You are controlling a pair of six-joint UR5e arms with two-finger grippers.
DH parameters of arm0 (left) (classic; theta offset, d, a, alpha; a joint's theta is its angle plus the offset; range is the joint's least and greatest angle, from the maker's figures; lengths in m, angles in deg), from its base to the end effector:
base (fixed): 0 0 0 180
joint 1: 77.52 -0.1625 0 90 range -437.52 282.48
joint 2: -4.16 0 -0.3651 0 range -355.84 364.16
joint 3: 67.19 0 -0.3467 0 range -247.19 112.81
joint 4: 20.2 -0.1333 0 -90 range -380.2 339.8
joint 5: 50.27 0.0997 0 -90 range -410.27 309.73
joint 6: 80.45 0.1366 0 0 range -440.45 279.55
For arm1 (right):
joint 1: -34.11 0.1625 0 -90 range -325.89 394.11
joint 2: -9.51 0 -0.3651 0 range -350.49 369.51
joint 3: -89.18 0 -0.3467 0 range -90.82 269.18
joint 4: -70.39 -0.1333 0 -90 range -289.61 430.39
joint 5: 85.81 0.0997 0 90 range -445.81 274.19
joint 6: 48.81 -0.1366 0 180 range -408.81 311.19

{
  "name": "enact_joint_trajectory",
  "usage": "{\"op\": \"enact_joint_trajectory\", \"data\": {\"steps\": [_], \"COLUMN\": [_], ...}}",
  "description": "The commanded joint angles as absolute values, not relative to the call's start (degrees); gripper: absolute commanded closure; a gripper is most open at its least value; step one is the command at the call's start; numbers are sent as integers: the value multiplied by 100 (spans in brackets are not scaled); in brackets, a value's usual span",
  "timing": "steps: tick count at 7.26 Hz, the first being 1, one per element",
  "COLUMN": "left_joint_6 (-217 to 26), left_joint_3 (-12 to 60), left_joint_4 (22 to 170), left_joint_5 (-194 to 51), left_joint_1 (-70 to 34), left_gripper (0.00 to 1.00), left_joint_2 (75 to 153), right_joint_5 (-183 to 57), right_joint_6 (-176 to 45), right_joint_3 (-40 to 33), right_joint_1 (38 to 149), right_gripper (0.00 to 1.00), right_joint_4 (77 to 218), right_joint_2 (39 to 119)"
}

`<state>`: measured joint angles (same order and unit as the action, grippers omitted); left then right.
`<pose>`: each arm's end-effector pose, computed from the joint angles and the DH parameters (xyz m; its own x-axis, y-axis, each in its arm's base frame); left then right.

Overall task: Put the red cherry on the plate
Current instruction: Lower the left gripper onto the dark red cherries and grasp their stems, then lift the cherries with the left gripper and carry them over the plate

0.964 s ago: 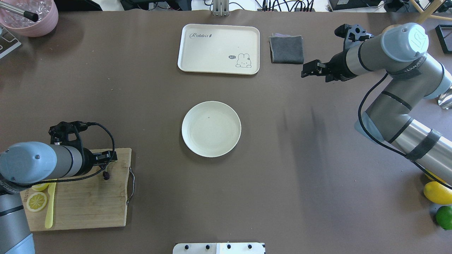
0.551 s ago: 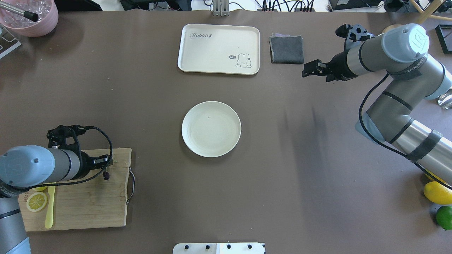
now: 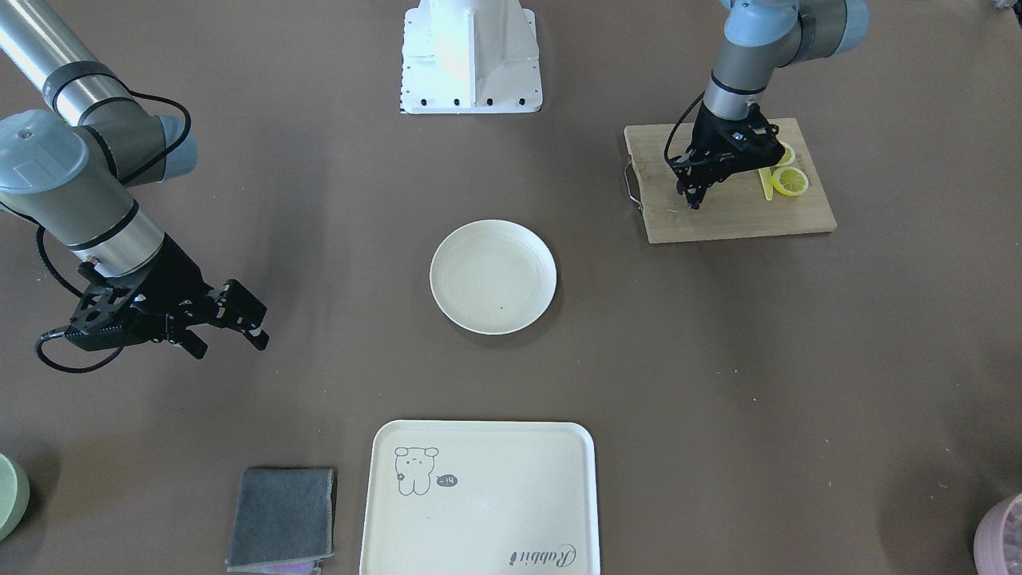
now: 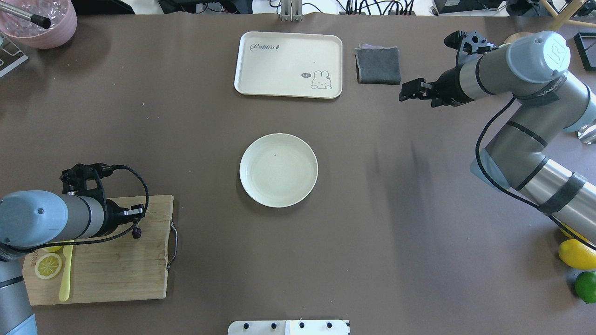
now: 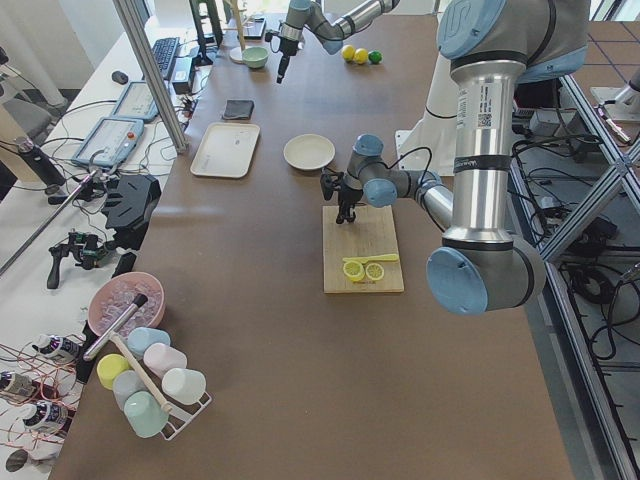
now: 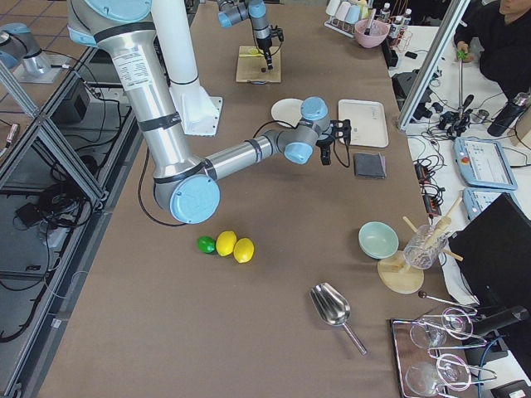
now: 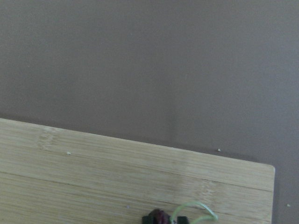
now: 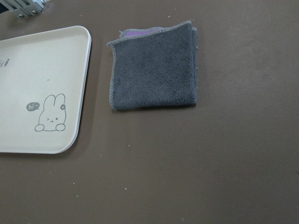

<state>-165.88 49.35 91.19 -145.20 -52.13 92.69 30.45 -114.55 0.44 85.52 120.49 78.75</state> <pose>0.3743 -0.3122 0.4021 0.6499 -0.2206 -0.7273 0.3201 0.9474 -0.0013 -0.3250 -0.5241 0.3647 0.4799 0.0106 0.8773 -0.2920 0.9448 0.1483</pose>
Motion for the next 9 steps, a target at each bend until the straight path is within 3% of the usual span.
{"op": "enact_joint_trajectory", "data": {"steps": [1, 4, 7, 9], "left_joint_6": [-16588, -16579, -16692, -17167], "left_joint_3": [5067, 5340, 5130, 4552], "left_joint_4": [9116, 8820, 6934, 6813], "left_joint_5": [-14528, -15130, -15248, -15179], "left_joint_1": [-5168, -4538, -4446, -4858], "left_gripper": [100, 100, 100, 100], "left_joint_2": [9258, 9615, 11755, 12577], "right_joint_5": [3039, 3056, 3056, 3065], "right_joint_6": [-11455, -11464, -11464, -11464], "right_joint_3": [41, -55, -82, -82], "right_joint_1": [8553, 8553, 8535, 8526], "right_gripper": [0, 0, 0, 0], "right_joint_4": [12049, 12040, 12040, 12031], "right_joint_2": [7912, 8000, 8079, 8106]}}
